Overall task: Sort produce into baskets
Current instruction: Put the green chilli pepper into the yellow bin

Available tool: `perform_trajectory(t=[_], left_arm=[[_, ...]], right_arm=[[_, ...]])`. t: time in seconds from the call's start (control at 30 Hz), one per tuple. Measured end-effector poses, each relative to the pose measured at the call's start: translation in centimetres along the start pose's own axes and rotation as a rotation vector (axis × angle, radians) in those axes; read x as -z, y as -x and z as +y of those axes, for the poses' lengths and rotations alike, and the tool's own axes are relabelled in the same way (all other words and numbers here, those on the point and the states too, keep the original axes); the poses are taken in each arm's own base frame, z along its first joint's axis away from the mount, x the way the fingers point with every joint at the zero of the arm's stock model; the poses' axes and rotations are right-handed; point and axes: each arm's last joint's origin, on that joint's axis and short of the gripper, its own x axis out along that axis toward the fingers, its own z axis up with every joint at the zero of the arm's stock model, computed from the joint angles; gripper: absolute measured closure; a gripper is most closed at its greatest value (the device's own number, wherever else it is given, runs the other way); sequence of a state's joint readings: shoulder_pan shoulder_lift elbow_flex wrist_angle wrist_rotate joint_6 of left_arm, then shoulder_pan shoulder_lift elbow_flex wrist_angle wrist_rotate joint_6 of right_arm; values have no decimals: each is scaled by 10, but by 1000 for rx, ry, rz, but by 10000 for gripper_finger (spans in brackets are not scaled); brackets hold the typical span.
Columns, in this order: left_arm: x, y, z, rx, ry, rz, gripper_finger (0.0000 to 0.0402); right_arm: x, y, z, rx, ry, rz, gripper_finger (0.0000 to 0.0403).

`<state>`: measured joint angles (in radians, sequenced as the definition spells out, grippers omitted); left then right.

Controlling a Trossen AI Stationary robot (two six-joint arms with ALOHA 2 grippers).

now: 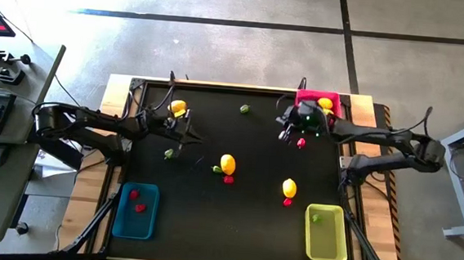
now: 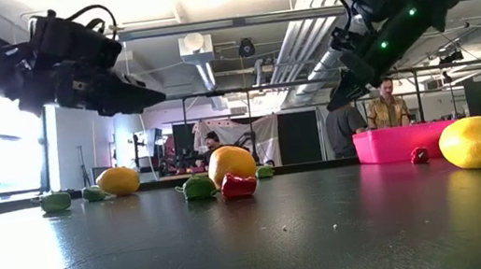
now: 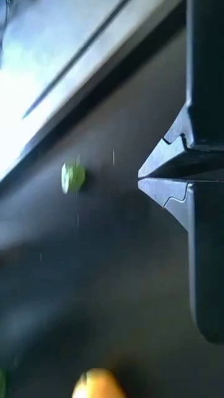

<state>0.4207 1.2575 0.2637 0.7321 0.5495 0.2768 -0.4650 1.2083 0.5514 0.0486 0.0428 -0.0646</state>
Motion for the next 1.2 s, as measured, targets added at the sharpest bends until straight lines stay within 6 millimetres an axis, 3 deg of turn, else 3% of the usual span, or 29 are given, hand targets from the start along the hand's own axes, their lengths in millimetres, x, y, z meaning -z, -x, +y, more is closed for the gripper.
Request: perform_trajectory(t=[0.3, 0.5, 0.8, 0.97, 1.2], left_arm=[[2, -4, -14, 64, 1, 11, 401], [0, -12, -28, 70, -9, 28, 401], [-1, -20, -48, -34, -24, 96, 397], [-2, -26, -57, -56, -30, 138, 364], [-1, -55, -68, 1, -22, 263, 311]], right_arm=[[-5, 9, 62, -221, 75, -74, 403], [-8, 18, 88, -288, 126, -139, 402], [-8, 21, 96, -225, 140, -164, 402], [-9, 21, 95, -214, 168, -173, 402], [-10, 20, 91, -201, 166, -179, 402]])
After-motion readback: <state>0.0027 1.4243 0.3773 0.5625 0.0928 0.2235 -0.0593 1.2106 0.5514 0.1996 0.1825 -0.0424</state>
